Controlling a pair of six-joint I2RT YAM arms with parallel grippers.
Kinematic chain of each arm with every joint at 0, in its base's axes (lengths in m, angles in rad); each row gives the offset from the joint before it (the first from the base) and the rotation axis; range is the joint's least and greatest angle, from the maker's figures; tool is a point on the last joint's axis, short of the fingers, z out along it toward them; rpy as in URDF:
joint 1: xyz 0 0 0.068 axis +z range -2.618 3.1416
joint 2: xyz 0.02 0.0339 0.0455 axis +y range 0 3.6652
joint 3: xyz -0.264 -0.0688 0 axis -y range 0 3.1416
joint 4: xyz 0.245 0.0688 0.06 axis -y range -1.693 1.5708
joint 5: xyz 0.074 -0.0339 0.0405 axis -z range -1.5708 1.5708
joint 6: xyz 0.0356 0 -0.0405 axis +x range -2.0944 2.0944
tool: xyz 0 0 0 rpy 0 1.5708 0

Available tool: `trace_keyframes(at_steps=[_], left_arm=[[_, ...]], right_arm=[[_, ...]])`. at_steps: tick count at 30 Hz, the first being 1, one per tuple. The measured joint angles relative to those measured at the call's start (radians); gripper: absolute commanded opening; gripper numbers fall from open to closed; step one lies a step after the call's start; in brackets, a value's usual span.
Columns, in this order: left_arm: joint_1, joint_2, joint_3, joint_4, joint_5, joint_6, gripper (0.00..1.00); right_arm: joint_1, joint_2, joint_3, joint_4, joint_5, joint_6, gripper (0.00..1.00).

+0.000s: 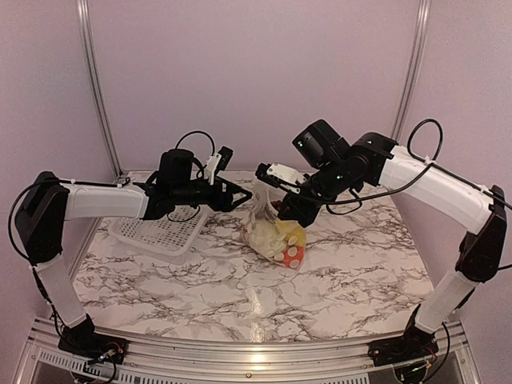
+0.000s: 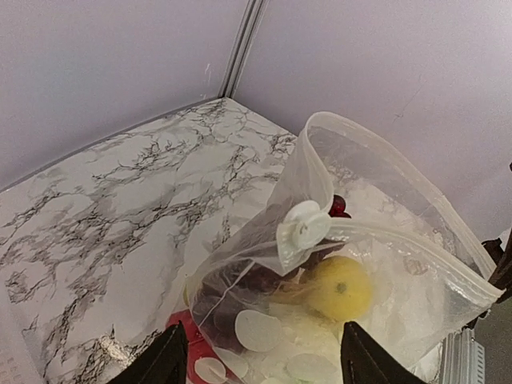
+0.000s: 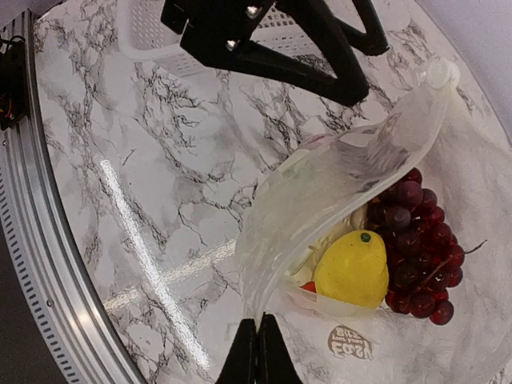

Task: Place the food in the zip-top bag and seal the zipper
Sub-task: Pass from the right arm to the left

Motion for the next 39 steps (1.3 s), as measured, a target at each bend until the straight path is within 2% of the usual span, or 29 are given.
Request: trace_keyframes(at_steps=[7, 10, 15, 23, 27, 34, 39], left_arm=[[0.004, 0.120, 0.101, 0.065, 0.108, 0.047, 0.66], [0.005, 0.157, 0.130, 0.073, 0.142, 0.082, 0.62], [0.005, 0.212, 0.159, 0.125, 0.192, 0.121, 0.41], [0.006, 0.257, 0.168, 0.230, 0.238, 0.103, 0.11], [0.012, 0.257, 0.168, 0.265, 0.243, 0.089, 0.02], [0.022, 0.224, 0.074, 0.346, 0.210, 0.009, 0.00], [0.016, 0.140, -0.063, 0.425, 0.163, -0.119, 0.00]], right_arm=[[0.000, -0.020, -0.028, -0.005, -0.014, 0.019, 0.02], [0.000, -0.020, -0.028, -0.010, -0.021, 0.035, 0.02], [0.000, -0.019, -0.028, -0.022, -0.035, 0.060, 0.02], [0.000, 0.004, -0.016, -0.050, -0.008, 0.085, 0.02], [0.000, 0.008, -0.012, -0.073, 0.048, 0.098, 0.05], [-0.011, 0.030, 0.085, -0.099, 0.222, 0.129, 0.16], [-0.026, 0.089, 0.189, -0.096, 0.227, 0.144, 0.25]])
